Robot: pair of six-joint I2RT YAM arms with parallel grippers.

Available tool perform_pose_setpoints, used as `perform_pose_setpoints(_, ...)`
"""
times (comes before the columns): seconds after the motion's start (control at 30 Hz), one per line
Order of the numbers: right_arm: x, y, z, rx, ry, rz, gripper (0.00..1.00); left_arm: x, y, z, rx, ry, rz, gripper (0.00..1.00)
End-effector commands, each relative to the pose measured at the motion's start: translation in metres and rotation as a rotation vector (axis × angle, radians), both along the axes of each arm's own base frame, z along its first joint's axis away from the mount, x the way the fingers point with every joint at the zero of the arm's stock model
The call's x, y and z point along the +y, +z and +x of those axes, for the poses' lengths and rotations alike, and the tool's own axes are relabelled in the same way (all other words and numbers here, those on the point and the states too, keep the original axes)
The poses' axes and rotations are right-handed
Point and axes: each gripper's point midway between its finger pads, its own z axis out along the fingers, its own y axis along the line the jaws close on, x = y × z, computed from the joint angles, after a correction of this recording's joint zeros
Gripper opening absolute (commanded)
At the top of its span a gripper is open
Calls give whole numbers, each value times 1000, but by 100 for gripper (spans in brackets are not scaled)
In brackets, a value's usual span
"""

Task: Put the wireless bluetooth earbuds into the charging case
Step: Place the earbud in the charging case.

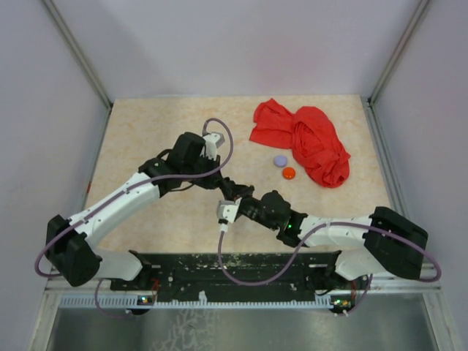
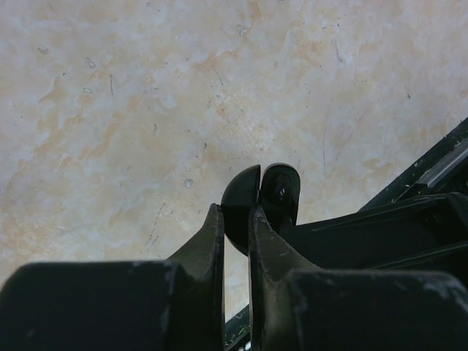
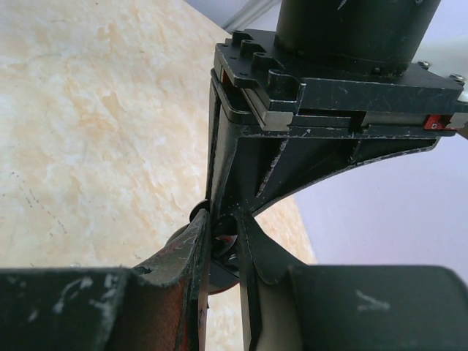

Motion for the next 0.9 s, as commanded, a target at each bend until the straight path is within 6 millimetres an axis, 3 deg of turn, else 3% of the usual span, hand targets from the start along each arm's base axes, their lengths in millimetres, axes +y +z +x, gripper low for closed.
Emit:
perform_pose_setpoints(0.0, 6, 11, -10, 50, 70, 8, 9, -1, 22, 8, -33, 3, -27, 0)
perform_pose_setpoints(0.3, 9, 0, -12, 105, 84, -42, 17, -3, 32, 9, -45, -10, -56, 0)
perform_pose_setpoints(0.5, 8, 6, -11, 132, 78, -18, 31, -3, 32, 10, -57, -10, -57, 0)
perform_pose_setpoints(0.87, 6, 25, -13, 150, 79, 65, 47, 1, 22, 14, -70, 11, -36, 0)
